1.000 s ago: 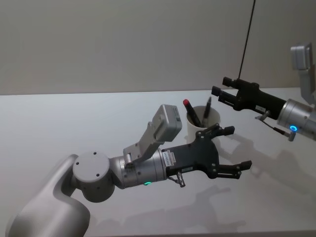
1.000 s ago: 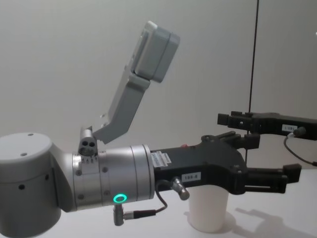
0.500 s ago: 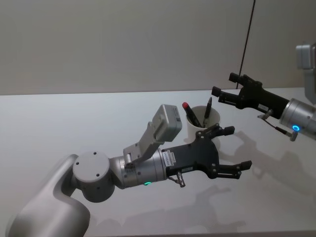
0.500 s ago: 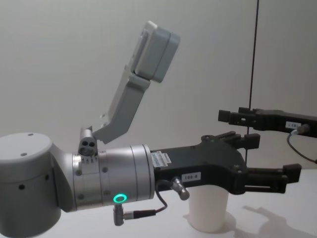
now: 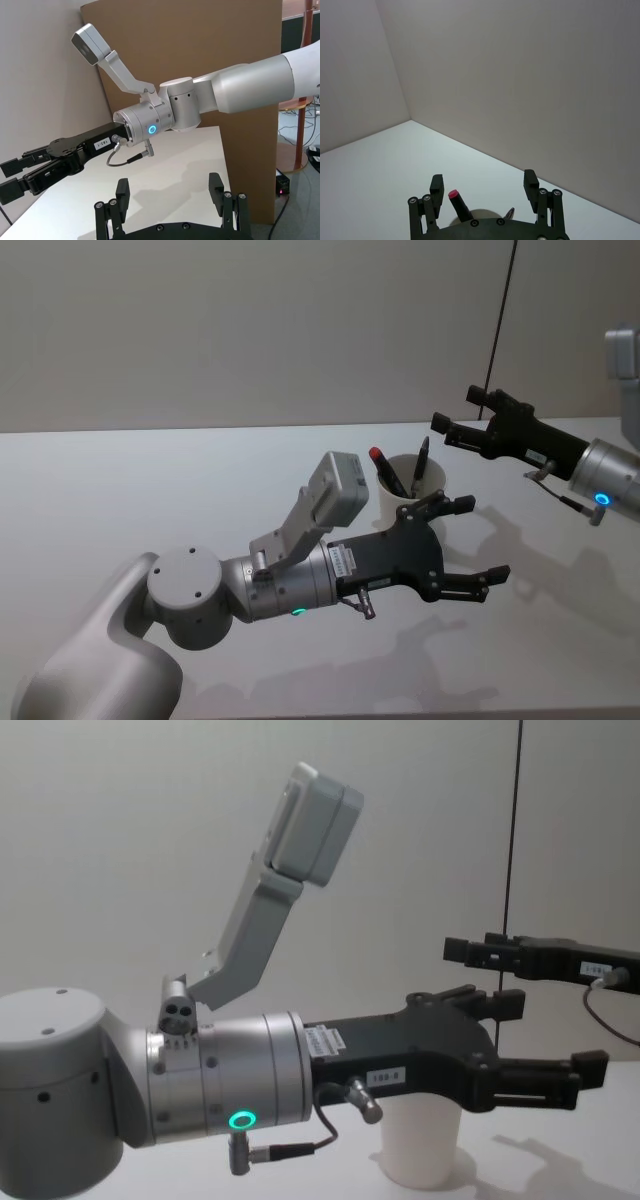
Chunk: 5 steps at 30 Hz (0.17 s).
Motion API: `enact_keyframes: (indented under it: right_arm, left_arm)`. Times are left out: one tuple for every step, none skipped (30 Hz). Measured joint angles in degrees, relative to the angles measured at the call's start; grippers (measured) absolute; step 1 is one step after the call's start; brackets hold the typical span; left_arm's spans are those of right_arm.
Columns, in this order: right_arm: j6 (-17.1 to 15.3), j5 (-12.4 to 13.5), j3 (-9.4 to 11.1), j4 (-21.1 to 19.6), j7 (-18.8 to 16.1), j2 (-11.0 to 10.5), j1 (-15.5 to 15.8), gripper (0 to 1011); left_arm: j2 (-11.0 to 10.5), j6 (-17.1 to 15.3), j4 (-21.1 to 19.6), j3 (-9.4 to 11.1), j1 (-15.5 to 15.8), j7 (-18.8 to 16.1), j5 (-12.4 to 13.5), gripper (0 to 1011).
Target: Place the pen into the pen holder.
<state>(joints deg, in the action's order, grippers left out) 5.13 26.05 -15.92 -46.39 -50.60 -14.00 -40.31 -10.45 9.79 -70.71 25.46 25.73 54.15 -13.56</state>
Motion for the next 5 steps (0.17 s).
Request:
enact_keyframes:
  right_arm:
    - [0.0, 0.0, 0.0, 0.0, 0.0, 0.0, 0.0, 1002]
    - [0.0, 0.0, 0.0, -0.1, 0.0, 0.0, 0.0, 1001]
    - [0.0, 0.1, 0.0, -0.1, 0.0, 0.0, 0.1, 1002]
    - [0.0, 0.1, 0.0, -0.1, 0.0, 0.0, 0.1, 1002]
    - [0.0, 0.1, 0.0, -0.1, 0.0, 0.0, 0.1, 1002]
  left_arm:
    - [0.0, 0.0, 0.0, 0.0, 0.0, 0.0, 0.0, 1004]
    - [0.0, 0.0, 0.0, 0.0, 0.0, 0.0, 0.0, 1004]
    - [0.0, 0.0, 0.0, 0.0, 0.0, 0.0, 0.0, 1004]
    - [0.0, 0.0, 0.0, 0.0, 0.0, 0.0, 0.0, 1004]
    - [0.0, 0.0, 0.0, 0.0, 0.0, 0.0, 0.0, 1004]
